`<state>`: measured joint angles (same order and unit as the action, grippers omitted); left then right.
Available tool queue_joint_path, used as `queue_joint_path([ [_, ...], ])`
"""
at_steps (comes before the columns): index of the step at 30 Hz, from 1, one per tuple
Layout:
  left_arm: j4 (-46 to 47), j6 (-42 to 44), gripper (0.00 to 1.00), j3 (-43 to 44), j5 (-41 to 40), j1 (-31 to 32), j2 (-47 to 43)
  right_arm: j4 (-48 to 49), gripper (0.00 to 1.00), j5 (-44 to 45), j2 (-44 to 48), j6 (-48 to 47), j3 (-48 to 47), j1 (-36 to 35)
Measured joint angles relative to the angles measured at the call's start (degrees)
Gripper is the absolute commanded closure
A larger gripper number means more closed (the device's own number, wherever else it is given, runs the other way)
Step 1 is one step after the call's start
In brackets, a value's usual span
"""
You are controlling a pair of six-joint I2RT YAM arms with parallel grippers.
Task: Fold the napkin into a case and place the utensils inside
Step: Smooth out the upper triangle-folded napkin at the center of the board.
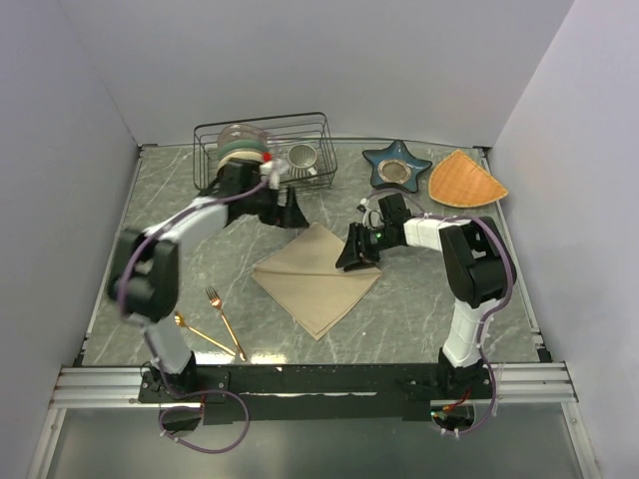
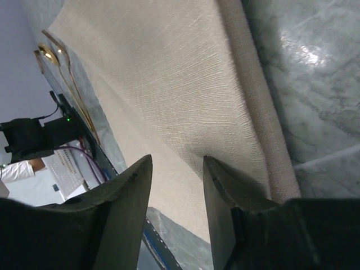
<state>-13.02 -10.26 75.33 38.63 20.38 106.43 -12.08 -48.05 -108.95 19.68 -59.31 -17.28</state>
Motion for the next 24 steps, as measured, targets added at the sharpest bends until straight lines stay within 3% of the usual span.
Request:
queue_joint_path([
  [4,10.9,-10.9,0.01,-15.4,8.2,-1.9,-17.6,-0.5,0.47,-1.5,4.2,0.7,0.5,-0.1],
  [7,19.1,-18.6,0.01,-24.0,13.1,-0.6,-22.6,0.0,0.46,-2.8,8.6,2.1,0.5,-1.0],
  [14,33.3,-35.3,0.01,-35.9,16.9,2.0,-15.7,7.1,0.33,-6.0,9.5,9.6,0.9,-6.8],
  [24,40.9,-41.2,0.01,-32.7,18.1,1.9,-9.2,12.9,0.2,-8.0,1.4,15.5,1.4,-8.4],
])
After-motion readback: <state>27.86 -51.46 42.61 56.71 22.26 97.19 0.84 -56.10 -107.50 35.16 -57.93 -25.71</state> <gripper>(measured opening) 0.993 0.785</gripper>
